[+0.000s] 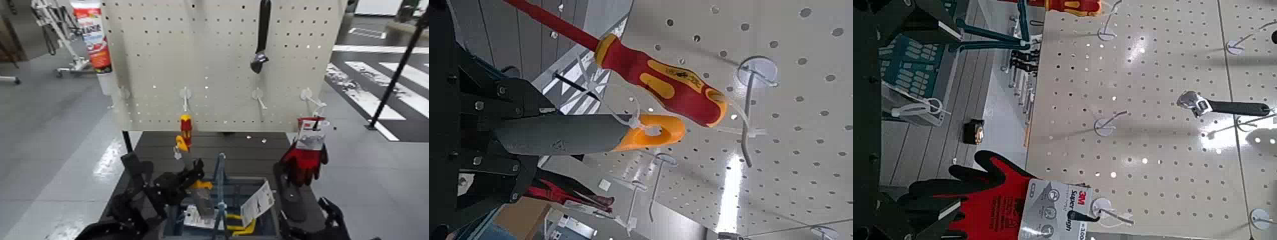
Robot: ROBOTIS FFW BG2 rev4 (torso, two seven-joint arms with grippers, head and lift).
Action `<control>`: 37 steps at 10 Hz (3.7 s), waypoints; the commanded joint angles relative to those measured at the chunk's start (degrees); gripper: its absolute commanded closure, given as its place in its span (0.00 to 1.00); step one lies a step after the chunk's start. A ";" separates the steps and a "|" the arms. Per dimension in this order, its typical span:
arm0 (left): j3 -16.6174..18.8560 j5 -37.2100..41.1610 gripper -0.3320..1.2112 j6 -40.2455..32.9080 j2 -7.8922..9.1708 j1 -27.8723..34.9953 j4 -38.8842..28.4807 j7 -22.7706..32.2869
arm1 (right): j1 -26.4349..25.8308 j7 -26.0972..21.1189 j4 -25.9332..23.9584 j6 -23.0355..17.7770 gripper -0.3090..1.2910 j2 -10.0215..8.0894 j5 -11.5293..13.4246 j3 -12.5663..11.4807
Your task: Put the yellow paint brush into the crate.
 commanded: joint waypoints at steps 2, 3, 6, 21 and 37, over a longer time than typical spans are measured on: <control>-1.14 -0.03 0.98 0.23 0.00 -0.16 2.37 -0.01 | 0.00 0.00 0.00 0.00 0.28 -0.01 0.00 0.00; -1.32 -0.29 0.98 0.23 0.00 -0.16 2.98 0.07 | 0.00 0.00 0.00 0.00 0.28 -0.01 0.00 0.00; -1.23 -2.05 0.15 2.26 -0.18 0.19 2.63 2.54 | 0.09 0.00 0.00 0.00 0.28 -0.10 -0.09 0.00; 2.20 -20.42 0.10 -14.00 -2.55 10.56 -9.06 13.43 | 0.53 0.79 -1.06 -0.09 0.28 -0.63 -0.26 -0.53; 3.08 -27.89 0.13 -31.23 -8.97 26.29 -14.86 24.77 | 5.63 -1.58 -9.50 8.17 0.28 -1.16 2.90 -2.72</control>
